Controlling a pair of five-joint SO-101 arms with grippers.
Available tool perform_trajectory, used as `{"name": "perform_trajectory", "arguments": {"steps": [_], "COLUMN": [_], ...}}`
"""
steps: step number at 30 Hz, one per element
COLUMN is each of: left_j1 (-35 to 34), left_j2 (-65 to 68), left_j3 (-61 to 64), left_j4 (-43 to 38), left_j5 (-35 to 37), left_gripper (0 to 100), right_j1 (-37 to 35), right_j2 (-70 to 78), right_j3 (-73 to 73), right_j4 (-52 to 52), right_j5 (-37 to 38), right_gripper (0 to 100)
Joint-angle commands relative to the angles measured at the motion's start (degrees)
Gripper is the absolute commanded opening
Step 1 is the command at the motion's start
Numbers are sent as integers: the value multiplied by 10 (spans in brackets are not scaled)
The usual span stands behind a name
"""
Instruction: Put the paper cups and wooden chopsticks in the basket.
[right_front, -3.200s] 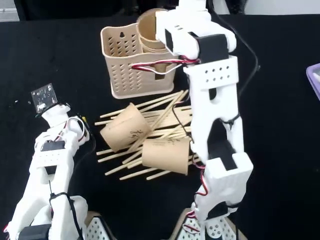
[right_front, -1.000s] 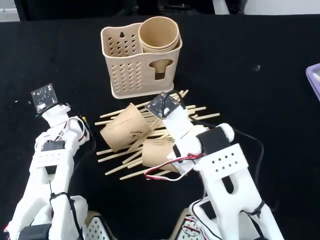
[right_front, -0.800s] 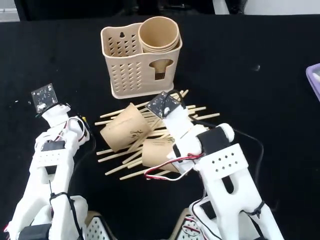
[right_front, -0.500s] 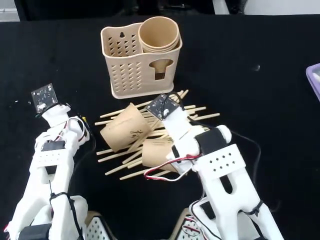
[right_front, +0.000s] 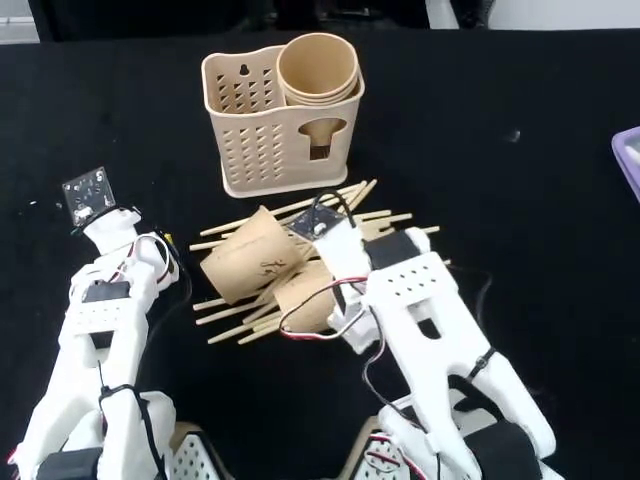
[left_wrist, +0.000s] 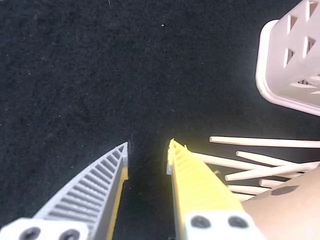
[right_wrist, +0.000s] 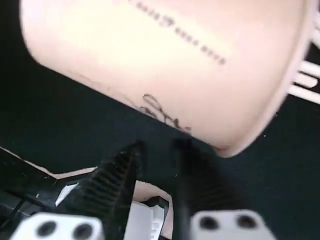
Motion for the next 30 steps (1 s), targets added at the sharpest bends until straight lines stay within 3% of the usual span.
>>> {"name": "perform_trajectory", "arguments": {"steps": [1,10,16,23,30], "left_j1": [8,8,8,8,8], "left_j2": [-16,-16,-16,-16,-16], "left_j3": [-7,-7,-7,-7,-7], "left_j4": [-10,-10,-10,-10,-10], "left_j5": [-4,-4,-4,-4,-4], "left_gripper": [138,138,138,138,138], "right_j1": [10,42,38,38,41], "right_j2": [-17,-149,-191,-129,-90], "right_j3": [-42,-86,-103,-12,-31], "right_j4": [-1,59,83,-18,1], "right_j5": [0,1,0,-4,0], "right_gripper": [15,25,253,227,227]}}
